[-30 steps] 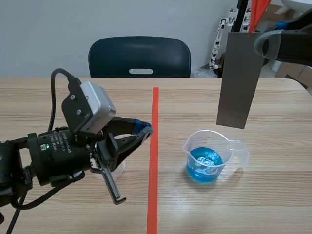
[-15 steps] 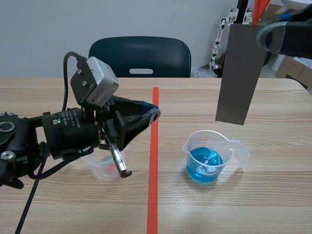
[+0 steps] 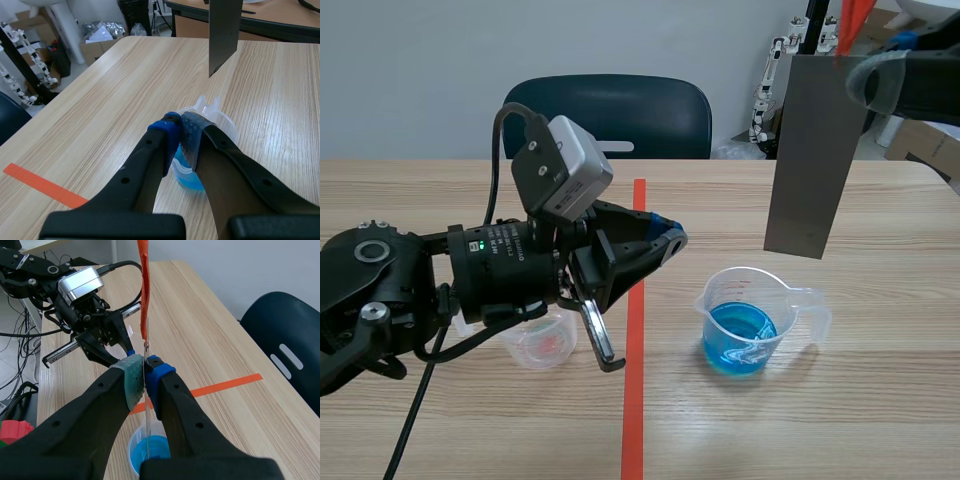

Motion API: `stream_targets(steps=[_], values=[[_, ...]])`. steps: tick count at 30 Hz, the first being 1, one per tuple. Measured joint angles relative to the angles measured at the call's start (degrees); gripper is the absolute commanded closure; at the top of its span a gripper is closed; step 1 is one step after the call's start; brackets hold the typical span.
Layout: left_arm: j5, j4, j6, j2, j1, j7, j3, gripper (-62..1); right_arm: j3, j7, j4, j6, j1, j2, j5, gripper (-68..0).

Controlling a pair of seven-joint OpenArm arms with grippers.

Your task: Do the redox reaction experiment. raise the plate out of the solution

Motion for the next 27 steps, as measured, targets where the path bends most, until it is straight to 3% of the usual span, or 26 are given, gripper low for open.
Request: stream_targets(steps=[5, 9, 27], values=[[0.0, 0.0, -0.3, 0.0, 0.0, 0.0, 0.0, -3.2, 0.0, 0.0, 0.0, 0.0, 0.0, 0.0, 0.0, -0.6], [0.1, 0.0, -3.1, 0.0, 0.0, -0.2, 0.0, -3.2, 0.0, 0.1, 0.0, 0.0, 0.0, 0.0, 0.0, -0.6], [0.9, 0.0, -3.6, 0.0, 0.0, -0.7, 0.0, -3.2, 0.0, 1.3, 0.0, 0.0, 0.0, 0.0, 0.0, -0.6]])
